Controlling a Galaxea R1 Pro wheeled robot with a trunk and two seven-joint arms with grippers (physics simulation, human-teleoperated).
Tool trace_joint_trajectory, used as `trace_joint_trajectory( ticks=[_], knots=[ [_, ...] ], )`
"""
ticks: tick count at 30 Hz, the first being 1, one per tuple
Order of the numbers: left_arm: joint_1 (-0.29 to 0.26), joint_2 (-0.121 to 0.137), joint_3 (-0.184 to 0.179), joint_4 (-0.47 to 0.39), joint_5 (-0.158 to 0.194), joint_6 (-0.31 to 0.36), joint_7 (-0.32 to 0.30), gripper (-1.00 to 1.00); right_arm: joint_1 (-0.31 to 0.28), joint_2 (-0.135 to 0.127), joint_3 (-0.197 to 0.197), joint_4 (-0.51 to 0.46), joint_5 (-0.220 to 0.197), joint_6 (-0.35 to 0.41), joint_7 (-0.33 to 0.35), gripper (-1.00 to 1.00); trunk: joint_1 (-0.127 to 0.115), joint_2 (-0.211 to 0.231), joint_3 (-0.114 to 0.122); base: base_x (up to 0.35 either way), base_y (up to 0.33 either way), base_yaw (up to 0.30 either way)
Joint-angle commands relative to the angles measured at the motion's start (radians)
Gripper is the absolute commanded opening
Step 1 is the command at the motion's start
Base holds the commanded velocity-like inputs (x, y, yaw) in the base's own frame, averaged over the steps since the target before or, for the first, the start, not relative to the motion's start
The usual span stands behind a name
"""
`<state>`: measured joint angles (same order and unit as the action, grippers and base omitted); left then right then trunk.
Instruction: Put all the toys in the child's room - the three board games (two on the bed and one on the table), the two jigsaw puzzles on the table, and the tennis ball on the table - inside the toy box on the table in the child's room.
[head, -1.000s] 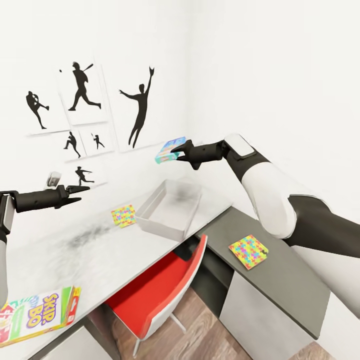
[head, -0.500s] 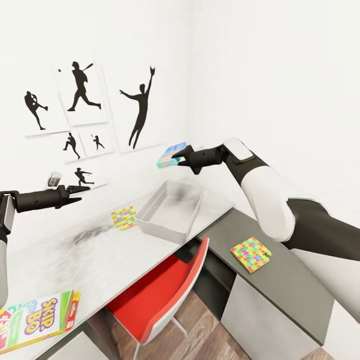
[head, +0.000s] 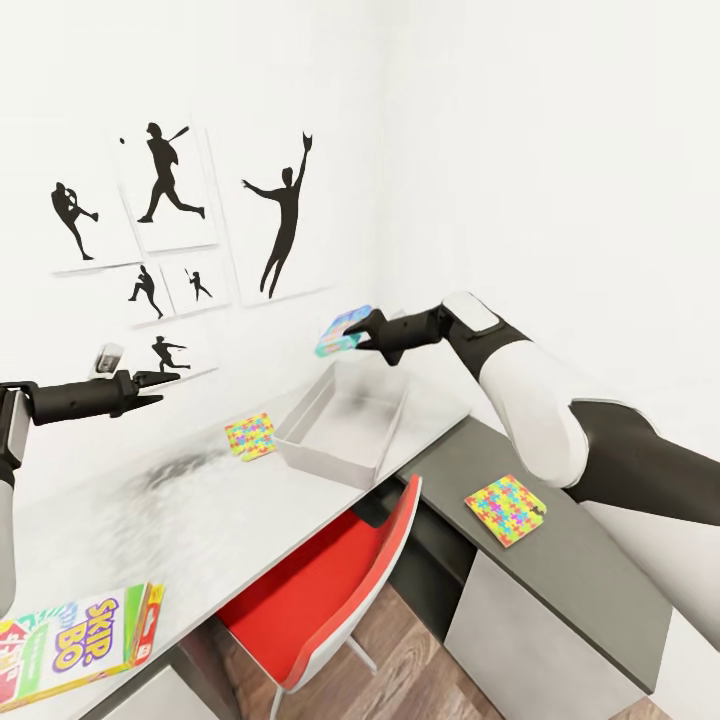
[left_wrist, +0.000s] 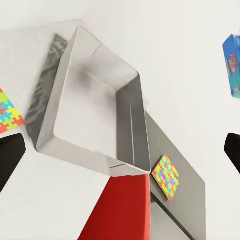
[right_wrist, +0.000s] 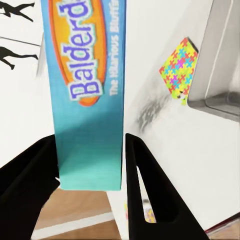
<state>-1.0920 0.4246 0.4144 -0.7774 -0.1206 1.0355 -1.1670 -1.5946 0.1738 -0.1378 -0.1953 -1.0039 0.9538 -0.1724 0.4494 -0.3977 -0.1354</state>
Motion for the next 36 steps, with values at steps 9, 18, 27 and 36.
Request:
trace_joint_trajectory(
  ticks=[9, 18, 27, 36],
  knots=[
    [0.0, 0.001, 0.003, 0.0, -0.01, 0.008, -0.011, 1.0, 0.001, 0.001, -0.008, 0.024, -0.004, -0.004, -0.018, -1.0, 0.001, -0.002, -0.002, 0.0, 0.0, 0.0],
    [0.0, 0.003, 0.005, 0.0, -0.011, 0.008, -0.013, 1.0, 0.001, 0.001, -0.008, 0.066, -0.009, -0.053, -0.111, -1.0, 0.001, -0.002, -0.002, 0.0, 0.0, 0.0],
    [0.0, 0.002, 0.004, 0.006, -0.013, 0.007, -0.01, 1.0, 0.011, 0.001, -0.008, 0.072, -0.009, -0.056, -0.124, -1.0, 0.001, -0.002, -0.002, 0.0, 0.0, 0.0],
    [0.001, 0.002, 0.014, 0.018, -0.014, 0.006, -0.002, 1.0, 0.024, 0.001, -0.007, 0.073, -0.008, -0.059, -0.124, -1.0, 0.001, -0.002, -0.002, 0.0, 0.0, 0.0]
  ],
)
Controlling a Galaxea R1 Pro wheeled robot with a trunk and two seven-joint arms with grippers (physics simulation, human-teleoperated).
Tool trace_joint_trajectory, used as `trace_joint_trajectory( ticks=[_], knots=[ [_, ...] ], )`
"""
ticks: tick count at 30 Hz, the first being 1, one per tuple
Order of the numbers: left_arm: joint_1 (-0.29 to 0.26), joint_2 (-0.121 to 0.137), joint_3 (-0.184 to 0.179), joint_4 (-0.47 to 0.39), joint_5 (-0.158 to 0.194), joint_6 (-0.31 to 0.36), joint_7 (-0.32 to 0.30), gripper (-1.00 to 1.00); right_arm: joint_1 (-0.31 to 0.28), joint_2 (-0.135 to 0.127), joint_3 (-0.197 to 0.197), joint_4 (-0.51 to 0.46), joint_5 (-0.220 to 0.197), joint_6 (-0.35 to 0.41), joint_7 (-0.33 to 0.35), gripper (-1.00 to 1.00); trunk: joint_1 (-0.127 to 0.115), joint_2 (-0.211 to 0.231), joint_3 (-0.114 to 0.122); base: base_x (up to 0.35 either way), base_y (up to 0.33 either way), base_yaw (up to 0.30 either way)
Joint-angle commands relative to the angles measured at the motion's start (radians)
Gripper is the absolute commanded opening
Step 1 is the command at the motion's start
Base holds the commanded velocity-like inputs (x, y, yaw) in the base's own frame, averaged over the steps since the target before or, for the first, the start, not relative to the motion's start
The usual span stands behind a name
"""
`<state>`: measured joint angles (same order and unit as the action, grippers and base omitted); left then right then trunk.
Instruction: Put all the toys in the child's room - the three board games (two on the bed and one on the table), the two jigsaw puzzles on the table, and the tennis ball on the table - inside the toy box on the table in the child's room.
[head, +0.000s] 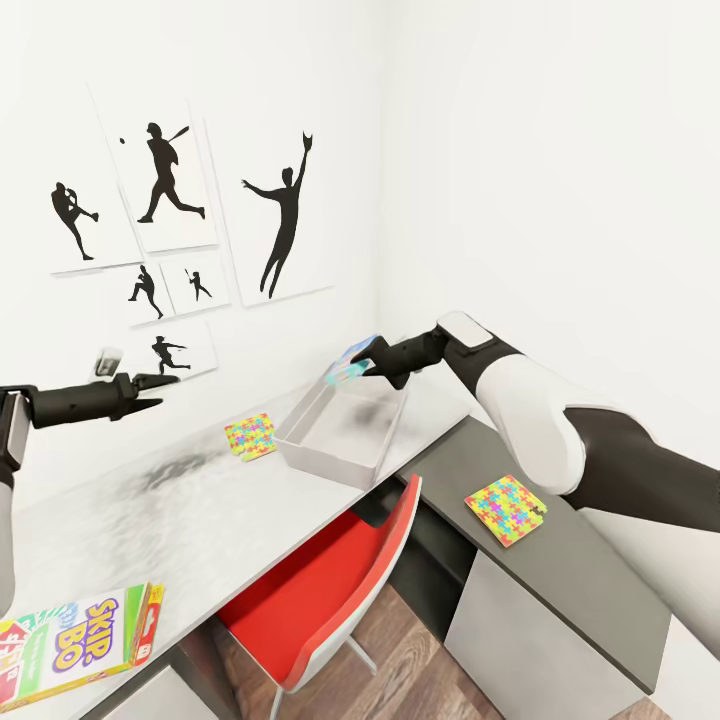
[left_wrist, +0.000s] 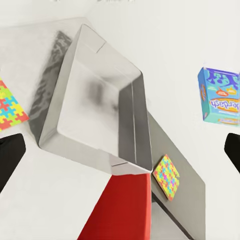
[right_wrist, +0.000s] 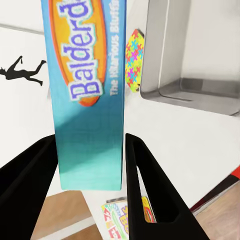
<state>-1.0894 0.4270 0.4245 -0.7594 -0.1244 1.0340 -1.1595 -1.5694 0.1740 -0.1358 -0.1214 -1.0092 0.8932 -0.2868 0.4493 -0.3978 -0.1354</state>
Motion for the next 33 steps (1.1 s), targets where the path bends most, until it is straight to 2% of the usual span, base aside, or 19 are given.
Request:
trace_joint_trajectory(
  ticks=[1, 4, 8, 17, 33],
  knots=[
    [-0.001, -0.001, 0.016, 0.001, -0.01, 0.008, -0.008, 1.0, 0.0, 0.0, -0.009, -0.001, -0.003, 0.001, -0.009, -1.0, 0.001, -0.002, -0.002, 0.014, 0.0, 0.0],
    [-0.001, -0.002, 0.06, 0.003, -0.013, 0.008, -0.007, 1.0, 0.001, 0.0, -0.009, -0.001, -0.005, -0.007, -0.007, -1.0, 0.001, -0.002, -0.002, 0.078, -0.023, 0.0],
    [0.0, -0.006, 0.078, 0.003, -0.017, 0.006, -0.006, 1.0, 0.008, 0.0, -0.01, -0.002, -0.008, -0.011, -0.003, -1.0, 0.001, -0.002, -0.002, 0.078, -0.05, 0.0],
    [0.0, -0.006, 0.085, 0.003, -0.019, 0.003, -0.006, 1.0, 0.036, 0.0, -0.01, -0.012, -0.009, -0.011, 0.001, -1.0, 0.001, -0.002, -0.002, 0.01, -0.006, 0.0],
    [0.0, -0.002, 0.086, 0.003, -0.02, 0.003, -0.006, 1.0, 0.038, 0.0, -0.01, -0.015, -0.009, -0.01, 0.001, -1.0, 0.001, -0.002, -0.002, 0.043, -0.002, 0.0]
  ],
)
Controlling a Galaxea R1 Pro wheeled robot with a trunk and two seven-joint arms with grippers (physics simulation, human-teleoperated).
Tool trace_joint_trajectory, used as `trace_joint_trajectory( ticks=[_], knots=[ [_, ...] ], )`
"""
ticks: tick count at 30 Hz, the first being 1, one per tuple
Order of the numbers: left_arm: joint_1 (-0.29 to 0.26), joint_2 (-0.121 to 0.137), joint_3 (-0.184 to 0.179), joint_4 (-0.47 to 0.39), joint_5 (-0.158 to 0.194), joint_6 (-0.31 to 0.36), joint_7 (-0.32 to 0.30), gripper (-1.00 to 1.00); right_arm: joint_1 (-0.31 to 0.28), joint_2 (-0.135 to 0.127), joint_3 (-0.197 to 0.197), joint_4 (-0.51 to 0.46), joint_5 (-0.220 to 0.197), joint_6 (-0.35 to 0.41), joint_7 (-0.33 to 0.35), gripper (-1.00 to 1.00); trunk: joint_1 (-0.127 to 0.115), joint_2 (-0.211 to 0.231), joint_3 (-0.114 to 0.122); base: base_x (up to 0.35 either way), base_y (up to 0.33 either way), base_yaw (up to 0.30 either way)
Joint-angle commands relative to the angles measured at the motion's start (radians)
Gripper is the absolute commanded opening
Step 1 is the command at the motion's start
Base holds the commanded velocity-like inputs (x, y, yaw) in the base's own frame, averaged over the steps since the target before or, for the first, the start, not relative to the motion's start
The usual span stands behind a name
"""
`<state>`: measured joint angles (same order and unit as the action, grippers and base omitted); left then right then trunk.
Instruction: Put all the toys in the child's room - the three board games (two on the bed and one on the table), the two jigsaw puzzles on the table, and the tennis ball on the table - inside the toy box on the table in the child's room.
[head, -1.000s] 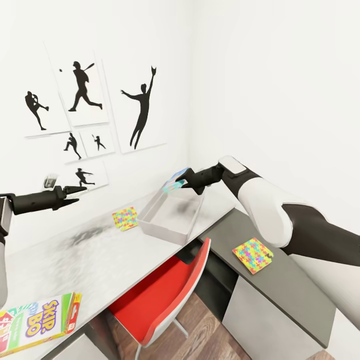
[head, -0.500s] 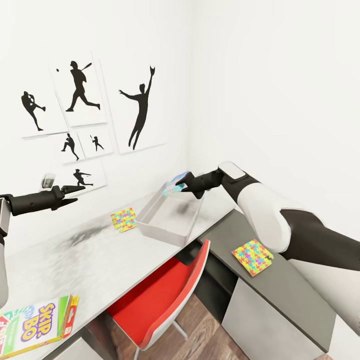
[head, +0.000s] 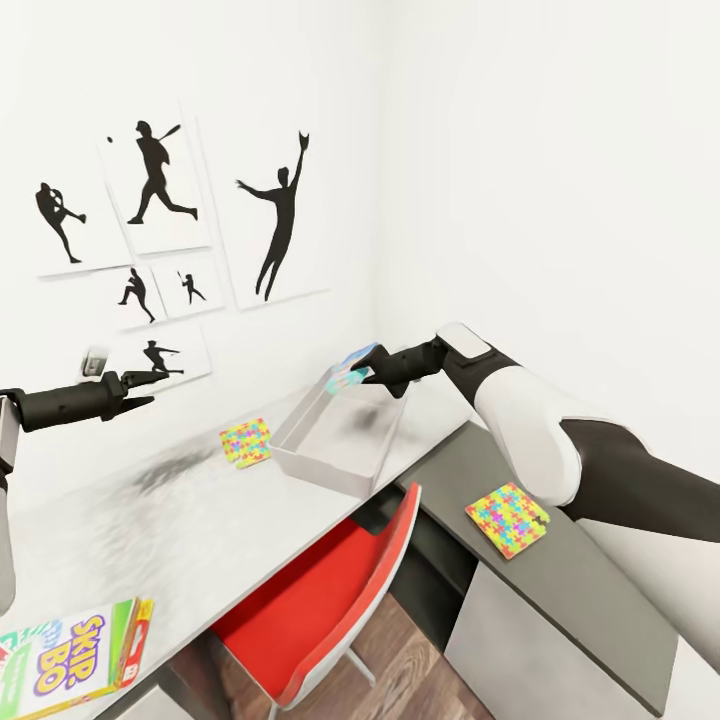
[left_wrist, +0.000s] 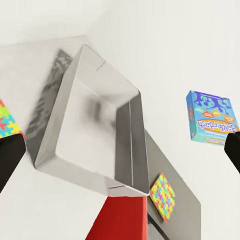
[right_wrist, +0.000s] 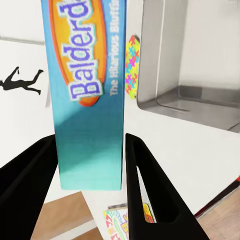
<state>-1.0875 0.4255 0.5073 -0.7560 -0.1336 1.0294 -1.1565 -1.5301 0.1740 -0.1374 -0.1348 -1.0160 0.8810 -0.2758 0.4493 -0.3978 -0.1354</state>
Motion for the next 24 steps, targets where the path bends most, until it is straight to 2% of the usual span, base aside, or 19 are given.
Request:
trace_joint_trajectory(
  ticks=[1, 6, 11, 16, 24],
  knots=[
    [-0.001, -0.001, 0.004, 0.0, -0.011, 0.008, -0.009, 1.0, -0.001, 0.0, -0.008, -0.001, -0.003, 0.002, -0.009, -1.0, 0.001, -0.002, -0.002, 0.061, -0.1, 0.0],
    [-0.002, -0.001, 0.004, 0.0, -0.009, 0.008, -0.009, 1.0, -0.001, 0.0, -0.008, -0.002, -0.002, 0.002, -0.009, -1.0, 0.001, -0.002, -0.002, 0.074, -0.159, 0.0],
    [-0.002, -0.001, 0.004, 0.0, -0.009, 0.008, -0.009, 1.0, -0.001, 0.0, -0.009, -0.002, -0.001, 0.002, -0.009, -1.0, 0.001, -0.002, -0.002, 0.043, -0.039, 0.0],
    [-0.002, -0.001, 0.004, 0.0, -0.009, 0.008, -0.009, 1.0, -0.001, 0.0, -0.008, -0.002, -0.002, 0.003, -0.009, -1.0, 0.001, -0.002, -0.002, 0.176, -0.05, 0.005],
    [-0.001, -0.001, 0.004, 0.0, -0.009, 0.008, -0.009, 1.0, -0.001, 0.0, -0.011, -0.002, -0.001, 0.003, -0.008, -1.0, 0.001, -0.002, -0.002, 0.049, -0.008, 0.197]
  ],
)
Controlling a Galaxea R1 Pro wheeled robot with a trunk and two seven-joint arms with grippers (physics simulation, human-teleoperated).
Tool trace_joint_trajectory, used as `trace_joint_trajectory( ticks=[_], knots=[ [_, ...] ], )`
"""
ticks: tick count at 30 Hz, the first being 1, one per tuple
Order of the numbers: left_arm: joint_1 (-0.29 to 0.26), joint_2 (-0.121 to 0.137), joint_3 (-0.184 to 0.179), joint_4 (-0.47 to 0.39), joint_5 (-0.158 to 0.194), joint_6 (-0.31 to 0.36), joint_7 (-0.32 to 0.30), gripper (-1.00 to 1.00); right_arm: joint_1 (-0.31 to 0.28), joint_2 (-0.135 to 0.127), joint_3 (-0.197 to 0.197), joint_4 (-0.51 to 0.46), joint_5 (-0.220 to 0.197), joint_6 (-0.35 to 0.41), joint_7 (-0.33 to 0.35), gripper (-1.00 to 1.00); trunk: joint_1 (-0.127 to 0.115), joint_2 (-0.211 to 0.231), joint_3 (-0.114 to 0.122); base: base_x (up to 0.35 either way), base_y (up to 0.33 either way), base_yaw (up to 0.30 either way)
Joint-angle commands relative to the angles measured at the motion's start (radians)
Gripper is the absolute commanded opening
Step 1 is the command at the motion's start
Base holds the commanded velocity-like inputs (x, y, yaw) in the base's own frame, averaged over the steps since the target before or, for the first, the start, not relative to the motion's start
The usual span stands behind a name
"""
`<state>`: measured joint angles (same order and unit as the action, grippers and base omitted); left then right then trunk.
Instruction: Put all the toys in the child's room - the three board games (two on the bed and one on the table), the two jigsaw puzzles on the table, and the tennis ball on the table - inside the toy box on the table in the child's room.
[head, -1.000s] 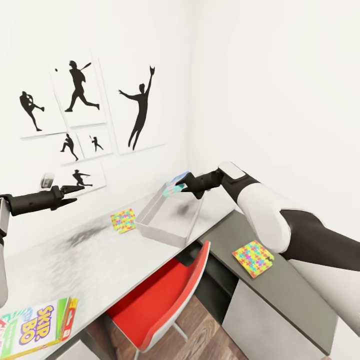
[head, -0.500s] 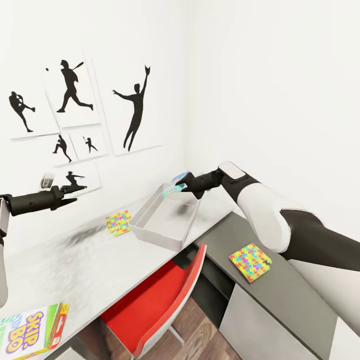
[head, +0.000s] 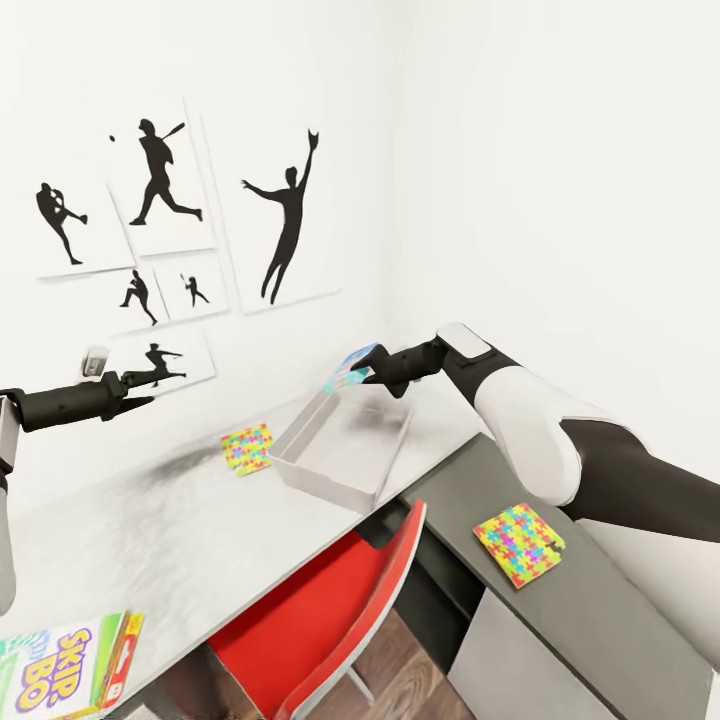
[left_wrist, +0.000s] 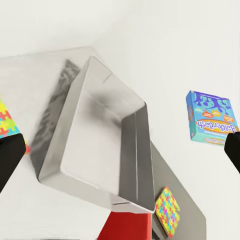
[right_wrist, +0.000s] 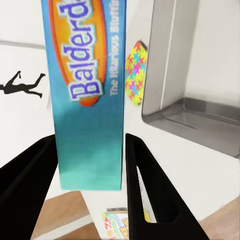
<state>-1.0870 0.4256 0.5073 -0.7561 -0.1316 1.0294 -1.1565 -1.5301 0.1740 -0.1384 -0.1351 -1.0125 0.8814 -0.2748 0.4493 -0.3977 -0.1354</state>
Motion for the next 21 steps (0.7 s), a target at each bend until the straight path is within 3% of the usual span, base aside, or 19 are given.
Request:
trace_joint_trajectory(
  ticks=[1, 7, 15, 21],
  knots=[
    [-0.002, -0.001, 0.004, 0.0, -0.011, 0.008, -0.009, 1.0, -0.001, 0.0, -0.01, -0.001, -0.005, 0.002, -0.009, -1.0, 0.001, -0.002, -0.002, 0.005, -0.001, 0.159],
    [-0.002, -0.001, 0.004, 0.0, -0.012, 0.008, -0.009, 1.0, -0.001, 0.0, -0.009, -0.002, -0.005, 0.002, -0.009, -1.0, 0.001, -0.002, -0.002, 0.034, -0.013, 0.069],
    [-0.002, -0.001, 0.004, 0.0, -0.011, 0.007, -0.009, 1.0, -0.001, 0.0, -0.01, -0.001, -0.005, 0.002, -0.009, -1.0, 0.001, -0.002, -0.002, 0.078, -0.069, 0.208],
    [-0.002, -0.001, 0.004, 0.0, -0.01, 0.008, -0.009, 1.0, -0.001, 0.0, -0.009, -0.001, -0.005, 0.002, -0.009, -1.0, 0.001, -0.002, -0.002, 0.157, -0.005, 0.043]
  ],
)
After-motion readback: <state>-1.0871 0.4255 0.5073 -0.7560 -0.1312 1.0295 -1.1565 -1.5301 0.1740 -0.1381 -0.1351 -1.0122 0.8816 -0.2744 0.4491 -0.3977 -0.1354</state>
